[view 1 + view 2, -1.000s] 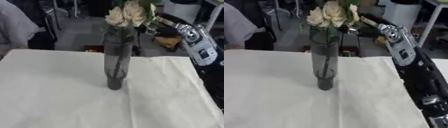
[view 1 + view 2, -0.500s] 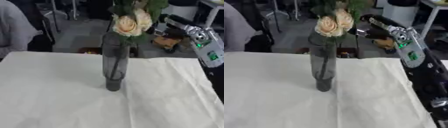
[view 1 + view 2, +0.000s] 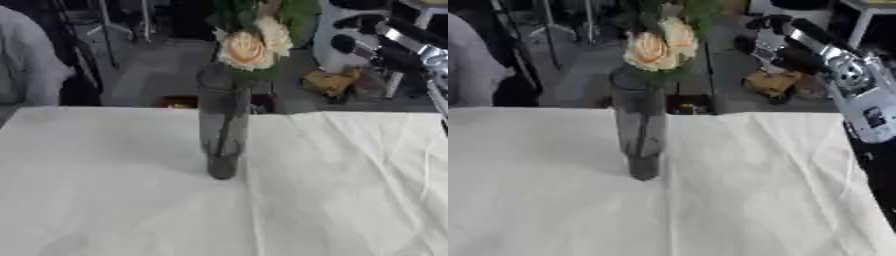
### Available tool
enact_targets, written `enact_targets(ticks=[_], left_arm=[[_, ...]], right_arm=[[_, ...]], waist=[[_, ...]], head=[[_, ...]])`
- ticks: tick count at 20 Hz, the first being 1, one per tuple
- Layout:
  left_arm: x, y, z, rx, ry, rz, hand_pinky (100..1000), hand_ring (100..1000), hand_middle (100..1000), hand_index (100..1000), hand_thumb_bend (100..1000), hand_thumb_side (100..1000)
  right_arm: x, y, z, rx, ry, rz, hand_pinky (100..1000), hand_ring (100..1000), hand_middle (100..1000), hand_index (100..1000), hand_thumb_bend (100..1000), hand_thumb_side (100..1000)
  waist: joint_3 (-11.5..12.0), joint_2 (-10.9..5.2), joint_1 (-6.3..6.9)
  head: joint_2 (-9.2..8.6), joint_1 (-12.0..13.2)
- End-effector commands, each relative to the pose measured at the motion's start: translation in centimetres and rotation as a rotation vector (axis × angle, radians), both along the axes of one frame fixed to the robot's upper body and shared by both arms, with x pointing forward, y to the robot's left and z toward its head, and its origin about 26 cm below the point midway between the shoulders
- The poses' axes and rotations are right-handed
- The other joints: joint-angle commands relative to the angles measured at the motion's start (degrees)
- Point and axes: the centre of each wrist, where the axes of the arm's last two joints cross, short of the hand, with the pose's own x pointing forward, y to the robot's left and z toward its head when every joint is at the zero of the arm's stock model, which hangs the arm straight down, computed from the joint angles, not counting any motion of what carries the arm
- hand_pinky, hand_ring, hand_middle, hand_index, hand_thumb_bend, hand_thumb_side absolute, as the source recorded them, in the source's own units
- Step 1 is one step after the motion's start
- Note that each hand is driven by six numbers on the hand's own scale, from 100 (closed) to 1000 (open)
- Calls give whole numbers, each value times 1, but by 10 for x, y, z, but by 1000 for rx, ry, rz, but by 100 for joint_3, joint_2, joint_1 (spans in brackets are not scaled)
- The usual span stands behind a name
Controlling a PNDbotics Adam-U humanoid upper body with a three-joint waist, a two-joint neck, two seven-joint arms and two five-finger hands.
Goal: Arrange flowers into the vase.
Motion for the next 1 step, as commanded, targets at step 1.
enact_targets(ticks=[1], left_arm=[[-2,4,5,11,-22,10,452,609,754,820,100,1000]], right_arm=[[-28,3,20,70,-129,69,1000,1000,893,922,661,1000]], waist=[[-31,-141,38]], head=[[54,48]])
